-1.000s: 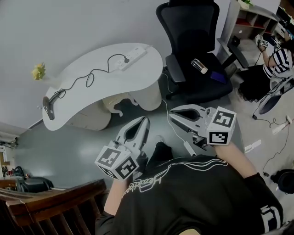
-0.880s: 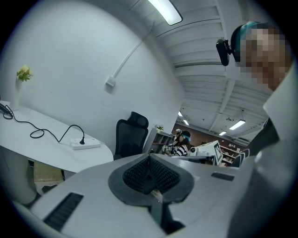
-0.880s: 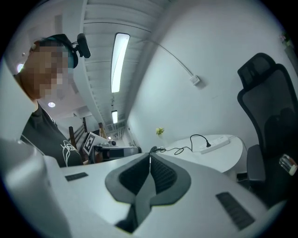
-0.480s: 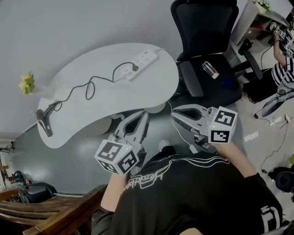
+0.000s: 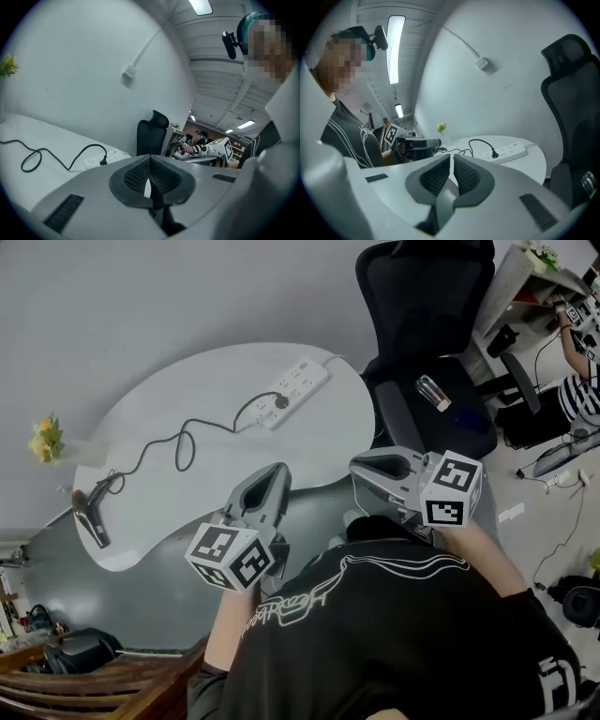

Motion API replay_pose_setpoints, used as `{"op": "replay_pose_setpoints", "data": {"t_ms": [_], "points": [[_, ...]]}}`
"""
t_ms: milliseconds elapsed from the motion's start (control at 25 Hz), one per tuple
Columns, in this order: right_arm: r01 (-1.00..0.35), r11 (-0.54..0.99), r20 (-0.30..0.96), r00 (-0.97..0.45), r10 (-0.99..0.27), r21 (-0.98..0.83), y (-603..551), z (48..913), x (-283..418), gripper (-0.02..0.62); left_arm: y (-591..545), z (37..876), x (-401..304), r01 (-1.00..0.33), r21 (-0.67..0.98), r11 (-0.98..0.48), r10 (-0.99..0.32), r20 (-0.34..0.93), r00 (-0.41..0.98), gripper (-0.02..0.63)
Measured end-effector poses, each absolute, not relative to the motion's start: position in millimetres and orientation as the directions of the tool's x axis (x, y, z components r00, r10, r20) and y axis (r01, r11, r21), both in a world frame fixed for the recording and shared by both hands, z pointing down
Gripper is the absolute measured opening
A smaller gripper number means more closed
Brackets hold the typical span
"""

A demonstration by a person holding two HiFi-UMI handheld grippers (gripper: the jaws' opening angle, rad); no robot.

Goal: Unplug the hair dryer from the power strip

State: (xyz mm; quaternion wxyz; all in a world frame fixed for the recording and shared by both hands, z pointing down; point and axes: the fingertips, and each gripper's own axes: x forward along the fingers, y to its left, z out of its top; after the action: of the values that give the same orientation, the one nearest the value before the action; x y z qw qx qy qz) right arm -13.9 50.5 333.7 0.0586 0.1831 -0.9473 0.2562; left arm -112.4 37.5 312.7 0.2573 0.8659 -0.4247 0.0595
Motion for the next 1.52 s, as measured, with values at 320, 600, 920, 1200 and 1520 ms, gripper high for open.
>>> {"op": "replay_pose_setpoints", "data": {"t_ms": [320,600,920,1200,1520], "points": [[-0.367,0.844,0.283,-0.921,-0.269,-0.391,-38,350,-13,0.006,-13,330,-127,-0.821,0.411,-0.396,-0.745,0.380,0.549,0.005],[-0.326,0.857,0.349,-0.918,-0.187,-0.399,-131,396,-21,0.091,-58,358,-133,-0.864,0.424,-0.271,-0.765,0.449,0.461,0.005],[-0.274,0.946,0.519,-0.842,-0.149,-0.174,-200,449,-41,0.149,-89,387,-124,-0.894,0.398,-0.206,-0.777,0.489,0.396,0.005],[-0.243,0.961,0.618,-0.778,-0.111,-0.133,-221,495,-67,0.176,-101,409,-133,-0.890,0.429,-0.157,-0.765,0.518,0.384,0.005],[-0.239,0.969,0.654,-0.744,-0.138,-0.068,-239,518,-85,0.225,-115,438,-137,-0.881,0.452,-0.137,-0.741,0.543,0.394,0.005]]}}
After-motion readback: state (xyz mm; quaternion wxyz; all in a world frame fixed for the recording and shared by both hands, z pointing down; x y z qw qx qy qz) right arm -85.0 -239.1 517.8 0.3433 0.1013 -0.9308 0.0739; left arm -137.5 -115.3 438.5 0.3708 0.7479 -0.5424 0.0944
